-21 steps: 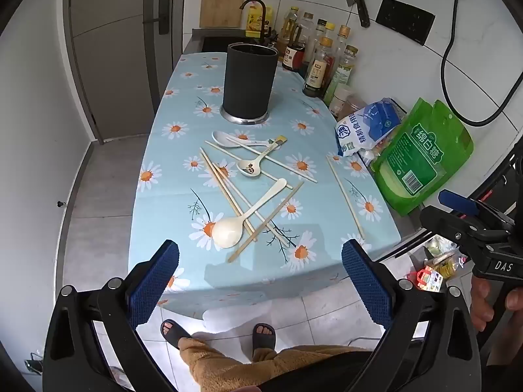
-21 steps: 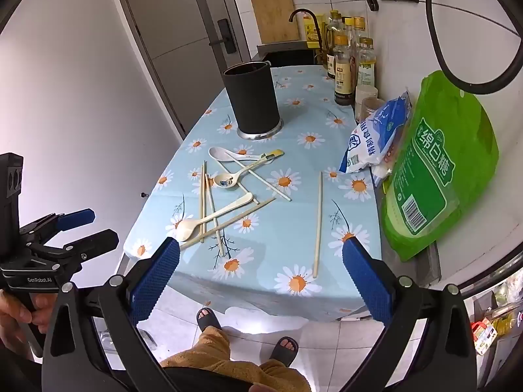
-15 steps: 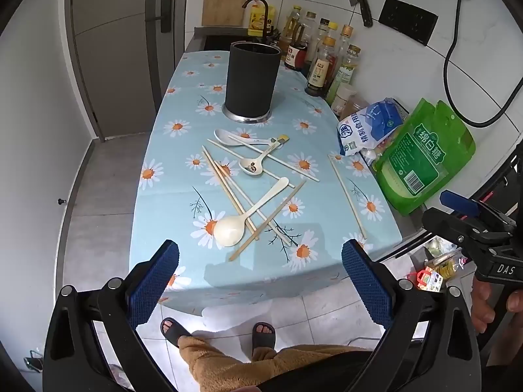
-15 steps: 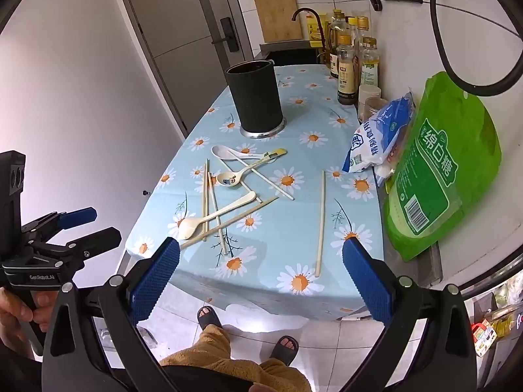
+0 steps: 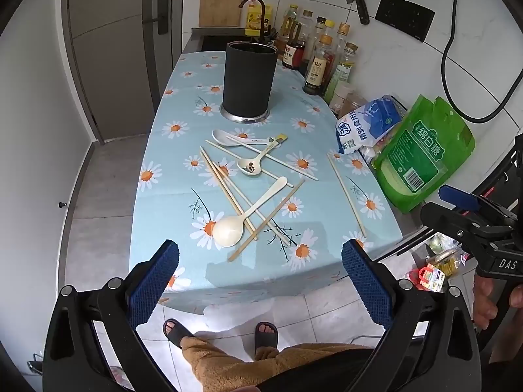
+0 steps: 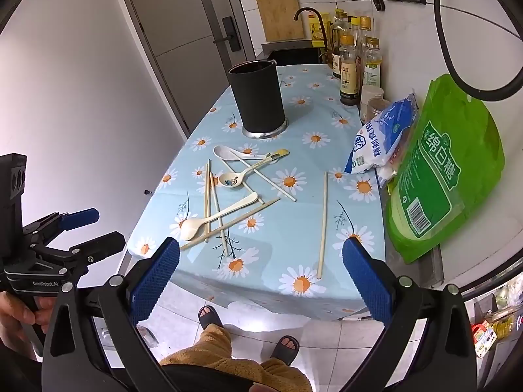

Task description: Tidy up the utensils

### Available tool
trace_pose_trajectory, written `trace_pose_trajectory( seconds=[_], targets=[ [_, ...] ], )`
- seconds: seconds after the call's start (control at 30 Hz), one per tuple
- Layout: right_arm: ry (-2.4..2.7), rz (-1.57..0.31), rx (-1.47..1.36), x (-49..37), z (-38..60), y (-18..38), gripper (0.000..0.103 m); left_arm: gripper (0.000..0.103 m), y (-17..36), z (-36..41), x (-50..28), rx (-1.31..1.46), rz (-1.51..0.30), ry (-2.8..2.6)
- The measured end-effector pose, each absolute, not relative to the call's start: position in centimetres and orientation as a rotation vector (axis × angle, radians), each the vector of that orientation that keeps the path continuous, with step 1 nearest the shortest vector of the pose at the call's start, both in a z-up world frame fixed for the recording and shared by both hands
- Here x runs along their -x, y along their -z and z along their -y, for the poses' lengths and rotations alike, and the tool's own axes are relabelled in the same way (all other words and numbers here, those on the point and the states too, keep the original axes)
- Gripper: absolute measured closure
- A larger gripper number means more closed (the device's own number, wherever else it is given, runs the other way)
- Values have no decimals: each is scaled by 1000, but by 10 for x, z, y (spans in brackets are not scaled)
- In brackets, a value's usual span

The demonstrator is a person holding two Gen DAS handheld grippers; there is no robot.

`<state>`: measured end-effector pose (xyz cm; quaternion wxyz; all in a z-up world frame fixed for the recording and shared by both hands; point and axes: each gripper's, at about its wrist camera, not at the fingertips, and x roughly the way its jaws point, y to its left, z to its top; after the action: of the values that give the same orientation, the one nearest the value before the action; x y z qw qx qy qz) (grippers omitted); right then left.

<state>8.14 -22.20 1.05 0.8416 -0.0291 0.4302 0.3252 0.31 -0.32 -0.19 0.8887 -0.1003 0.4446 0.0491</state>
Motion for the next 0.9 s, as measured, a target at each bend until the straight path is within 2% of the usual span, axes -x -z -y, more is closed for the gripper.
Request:
trace_pose_trajectory(
  seconds=[0.9],
  targets=[
    [-675,-934,53,-82,221,-10,4,7,-2,1,-3,218,-916,-98]
  ],
)
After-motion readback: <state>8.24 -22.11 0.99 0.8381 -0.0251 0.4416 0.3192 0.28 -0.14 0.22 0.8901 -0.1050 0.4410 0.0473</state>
